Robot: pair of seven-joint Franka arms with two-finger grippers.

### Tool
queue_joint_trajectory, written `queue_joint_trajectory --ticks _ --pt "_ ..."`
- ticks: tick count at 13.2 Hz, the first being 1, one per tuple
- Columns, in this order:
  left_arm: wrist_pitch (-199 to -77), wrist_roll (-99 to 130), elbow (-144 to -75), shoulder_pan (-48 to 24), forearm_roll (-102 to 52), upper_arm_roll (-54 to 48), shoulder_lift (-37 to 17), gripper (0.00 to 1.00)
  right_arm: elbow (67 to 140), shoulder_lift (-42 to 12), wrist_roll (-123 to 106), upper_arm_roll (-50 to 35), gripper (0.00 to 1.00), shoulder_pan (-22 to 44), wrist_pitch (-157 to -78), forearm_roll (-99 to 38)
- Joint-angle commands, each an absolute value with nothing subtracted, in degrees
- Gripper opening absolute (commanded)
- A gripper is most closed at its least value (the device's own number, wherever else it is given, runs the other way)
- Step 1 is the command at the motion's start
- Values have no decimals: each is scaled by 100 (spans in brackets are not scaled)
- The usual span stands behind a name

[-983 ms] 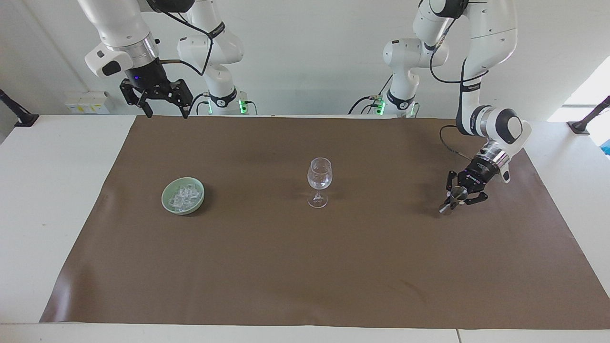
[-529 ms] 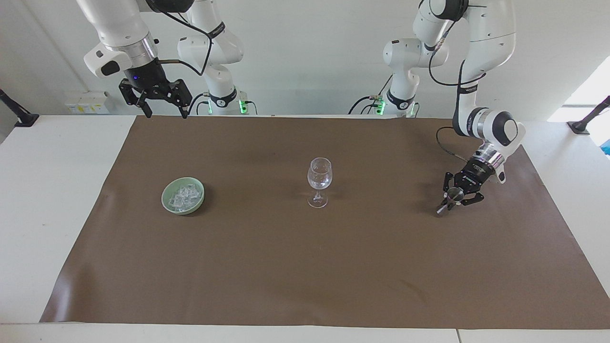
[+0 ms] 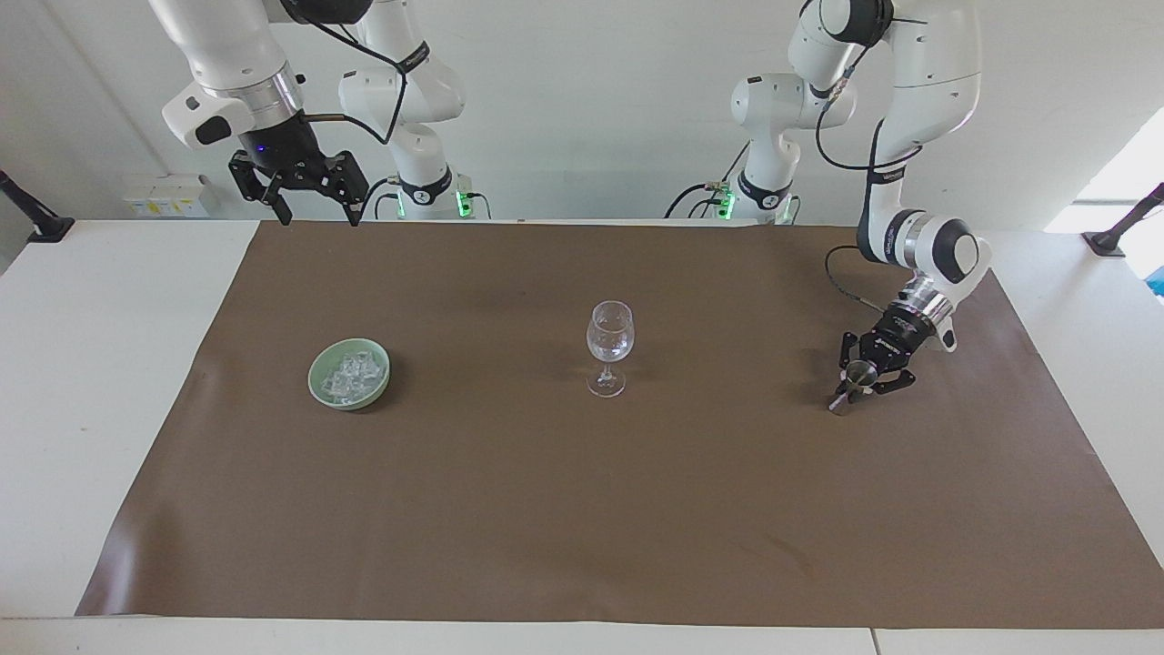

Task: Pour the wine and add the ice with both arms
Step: 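Lower the silver cup with the left gripper onto the mat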

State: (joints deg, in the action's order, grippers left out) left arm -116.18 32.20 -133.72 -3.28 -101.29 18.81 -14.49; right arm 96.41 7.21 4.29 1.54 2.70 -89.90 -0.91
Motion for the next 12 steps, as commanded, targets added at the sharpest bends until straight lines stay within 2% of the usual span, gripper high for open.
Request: queue_joint_trajectory --ticks 1,8,12 --pt "-11593 3085 -13447 -352 -10283 1890 -1424 100 9791 826 404 149 100 237 -9281 -132" --pt "-11575 3085 -13447 -343 -10283 1898 -1424 100 9800 712 606 141 100 246 -9404 -123" --pt "-11479 3102 -13430 -316 -10283 1916 -1415 100 10255 703 528 141 100 255 -10079 -132"
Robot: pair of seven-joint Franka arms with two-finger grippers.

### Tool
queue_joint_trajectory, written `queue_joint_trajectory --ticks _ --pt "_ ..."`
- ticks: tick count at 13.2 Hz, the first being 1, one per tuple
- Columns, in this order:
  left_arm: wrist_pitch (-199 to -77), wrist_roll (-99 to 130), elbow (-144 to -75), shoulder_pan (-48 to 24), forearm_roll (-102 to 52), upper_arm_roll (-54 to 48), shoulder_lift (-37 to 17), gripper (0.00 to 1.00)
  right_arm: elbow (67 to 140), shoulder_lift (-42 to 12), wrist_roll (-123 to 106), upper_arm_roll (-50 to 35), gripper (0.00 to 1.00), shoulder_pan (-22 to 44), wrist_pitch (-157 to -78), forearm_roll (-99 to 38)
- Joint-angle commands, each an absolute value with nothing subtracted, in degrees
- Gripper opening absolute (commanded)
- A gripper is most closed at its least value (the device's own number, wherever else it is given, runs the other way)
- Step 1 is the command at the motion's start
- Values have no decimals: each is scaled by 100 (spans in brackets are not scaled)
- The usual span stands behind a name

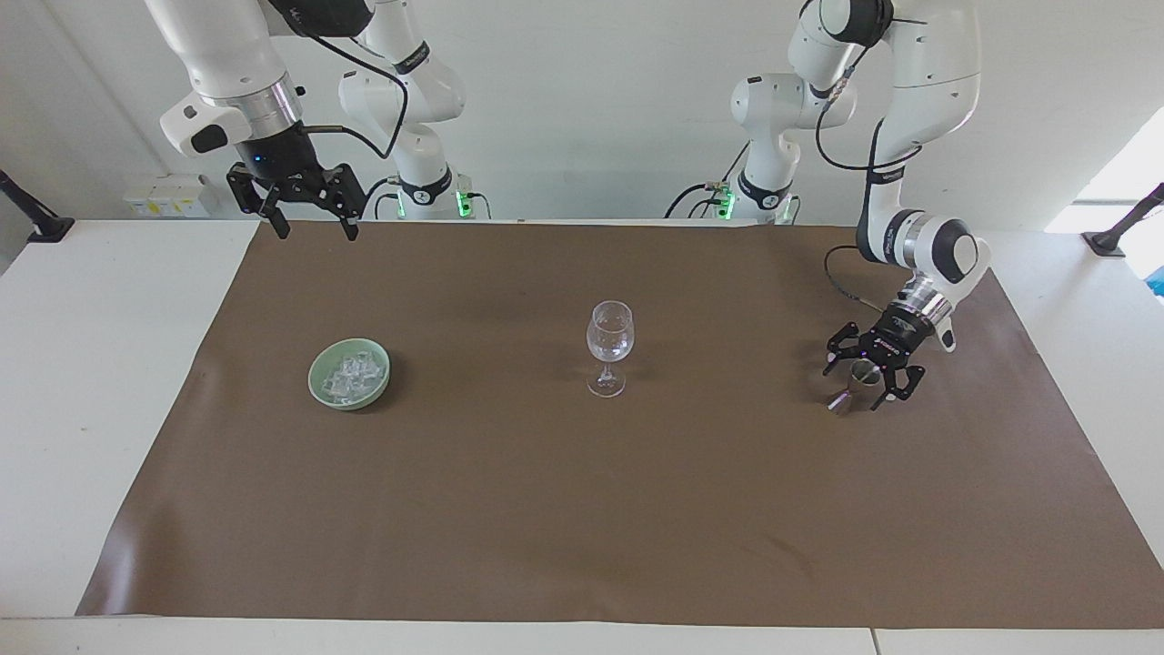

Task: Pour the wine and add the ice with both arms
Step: 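Open the left gripper and withdraw it while the right gripper reaches the ice cup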

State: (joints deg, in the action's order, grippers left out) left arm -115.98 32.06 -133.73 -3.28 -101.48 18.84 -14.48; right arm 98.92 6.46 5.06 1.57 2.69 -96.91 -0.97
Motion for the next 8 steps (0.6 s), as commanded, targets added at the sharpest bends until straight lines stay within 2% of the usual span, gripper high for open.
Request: queue_joint_trajectory --ticks 1,4,8 --pt "-11418 3111 -13430 -308 -10283 1916 -1406 100 10440 721 519 141 100 264 -10299 -123" --pt "-11391 3173 -13430 -299 -10257 1925 -1301 100 10993 870 -59 149 100 211 -10722 -132" --pt "-11399 3225 -13465 -299 -9960 1942 -1108 100 11416 721 -657 167 100 193 -11301 -123"
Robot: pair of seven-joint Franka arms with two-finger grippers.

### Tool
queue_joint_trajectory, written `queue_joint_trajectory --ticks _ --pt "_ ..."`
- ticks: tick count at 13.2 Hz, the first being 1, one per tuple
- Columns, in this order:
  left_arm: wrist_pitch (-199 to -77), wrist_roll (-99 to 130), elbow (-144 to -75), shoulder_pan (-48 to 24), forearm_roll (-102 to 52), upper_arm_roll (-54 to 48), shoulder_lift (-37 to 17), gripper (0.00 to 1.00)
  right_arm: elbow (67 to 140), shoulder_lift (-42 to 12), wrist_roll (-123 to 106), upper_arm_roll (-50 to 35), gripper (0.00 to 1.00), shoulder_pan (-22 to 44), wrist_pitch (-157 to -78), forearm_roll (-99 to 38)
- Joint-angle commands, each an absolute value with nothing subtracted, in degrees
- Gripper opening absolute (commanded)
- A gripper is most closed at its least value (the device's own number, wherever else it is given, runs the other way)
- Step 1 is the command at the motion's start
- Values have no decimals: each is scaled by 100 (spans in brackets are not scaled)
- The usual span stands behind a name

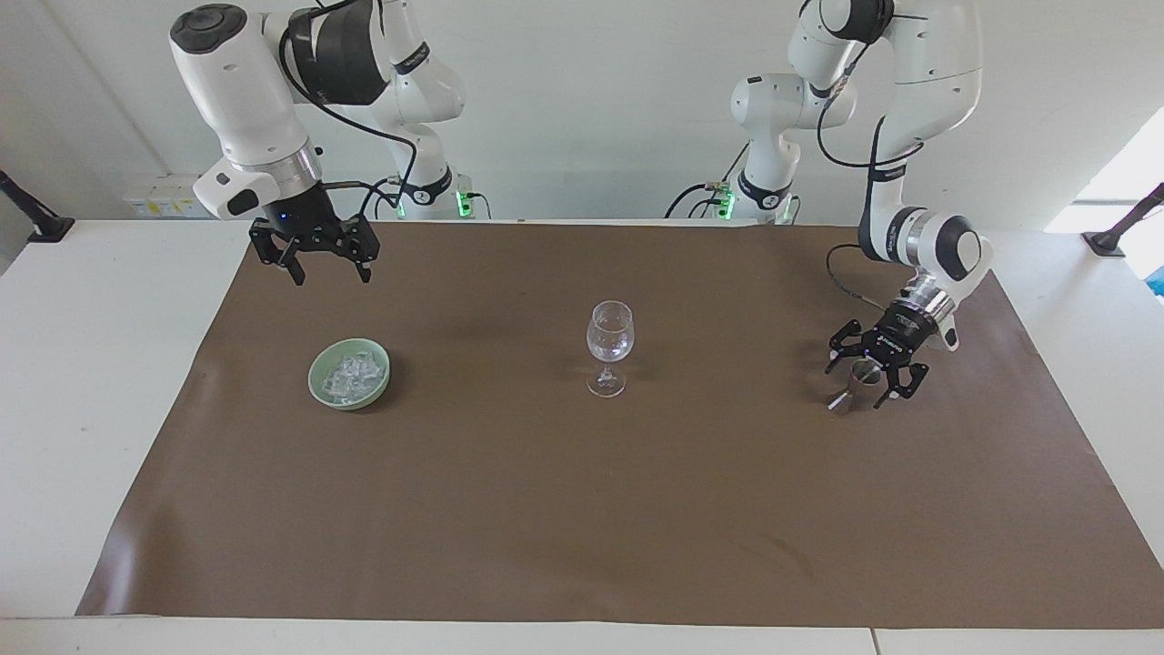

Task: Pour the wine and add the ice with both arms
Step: 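Open the left gripper and withdraw it while the right gripper reaches the ice cup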

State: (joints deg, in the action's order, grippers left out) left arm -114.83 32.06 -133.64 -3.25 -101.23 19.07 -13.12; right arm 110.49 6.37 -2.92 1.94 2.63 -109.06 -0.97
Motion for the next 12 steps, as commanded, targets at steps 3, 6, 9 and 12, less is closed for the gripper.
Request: queue_joint_trajectory --ticks 3,6,9,12 --pt "-11452 3199 -13430 -290 -9355 2082 -1002 100 11680 686 -1448 185 100 141 -11592 -132" --pt "-11443 3199 -13386 -299 -8835 2241 -906 100 12022 659 -1984 193 100 97 -11987 -123" --pt "-11452 3199 -13299 -290 -8194 2338 -739 100 12260 309 -2531 202 100 9 -12592 -123" --pt "-11443 3199 -13097 -299 -7421 2443 -581 100 12471 45 -2584 202 100 -9 -13296 -123"
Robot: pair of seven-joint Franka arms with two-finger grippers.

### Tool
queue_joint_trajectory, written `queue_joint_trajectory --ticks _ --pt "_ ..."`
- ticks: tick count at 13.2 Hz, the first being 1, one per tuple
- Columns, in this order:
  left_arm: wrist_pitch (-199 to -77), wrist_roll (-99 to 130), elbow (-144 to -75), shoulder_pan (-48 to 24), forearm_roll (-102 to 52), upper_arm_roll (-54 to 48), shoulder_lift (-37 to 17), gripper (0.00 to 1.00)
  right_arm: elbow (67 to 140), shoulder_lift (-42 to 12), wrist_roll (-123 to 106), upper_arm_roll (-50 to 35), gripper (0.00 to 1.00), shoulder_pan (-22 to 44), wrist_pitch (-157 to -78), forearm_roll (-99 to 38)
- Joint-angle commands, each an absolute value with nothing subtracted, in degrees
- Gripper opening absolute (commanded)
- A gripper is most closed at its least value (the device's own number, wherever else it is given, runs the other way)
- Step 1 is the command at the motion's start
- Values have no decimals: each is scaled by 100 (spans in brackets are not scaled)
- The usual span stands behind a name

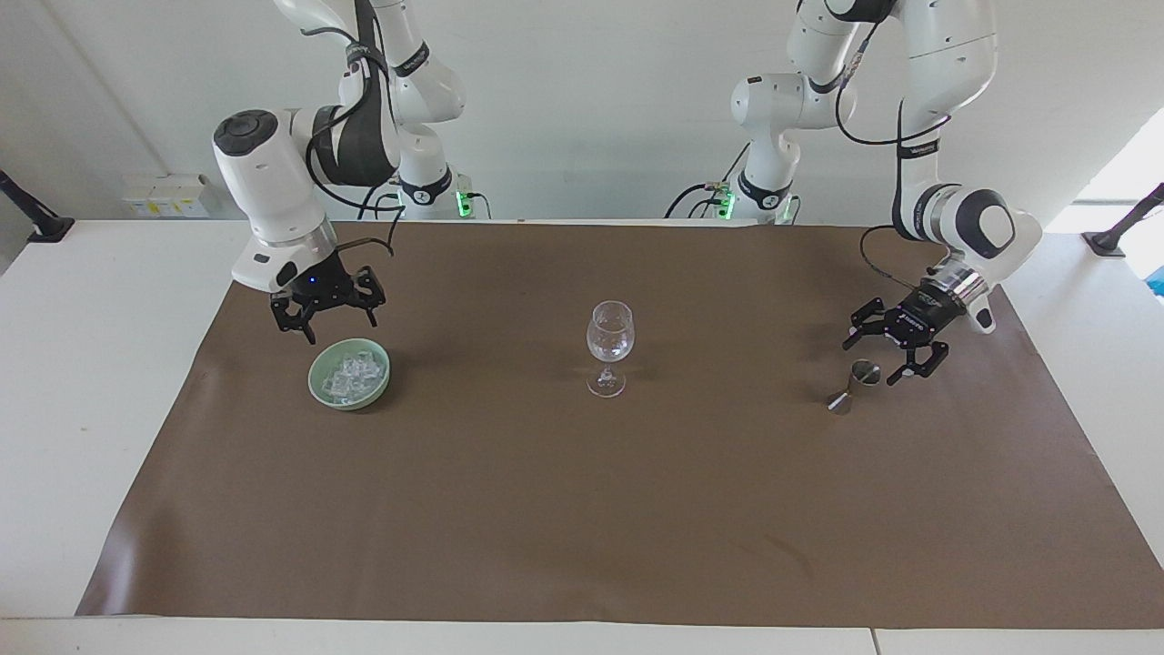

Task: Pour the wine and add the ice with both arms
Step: 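Open the left gripper and withdraw it while the right gripper reaches the ice cup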

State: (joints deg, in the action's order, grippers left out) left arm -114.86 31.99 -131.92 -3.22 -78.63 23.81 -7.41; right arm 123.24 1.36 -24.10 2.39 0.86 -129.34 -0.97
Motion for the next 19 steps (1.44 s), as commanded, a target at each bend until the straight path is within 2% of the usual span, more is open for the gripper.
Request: queue_joint_trajectory --ticks 1,3,12,13,14,17,19 --pt "-11452 3217 -13009 -290 -7227 2461 -519 100 12515 -34 -2610 202 100 -35 -13376 -123" --pt "-11400 3208 -12781 -290 -6762 2583 -492 100 12612 -254 -2820 211 100 -61 -13542 -132" --pt "-10996 3278 -11594 -290 -4959 2602 -369 100 12973 -343 -2962 264 100 -158 -13755 -123" --pt "-10978 3270 -11471 -299 -4740 2593 -360 100 12973 -343 -2945 264 97 -158 -13755 -132" --pt "-10908 3261 -11331 -299 -4546 2575 -360 100 12973 -343 -2927 264 88 -158 -13755 -123" --pt "-10828 3243 -10891 -299 -3957 2322 -325 100 12964 -369 -2909 264 74 -158 -13894 -123" --pt "-10872 3147 -10846 -299 -3466 2067 -124 100 12964 -474 -2892 272 73 -176 -14027 -132"
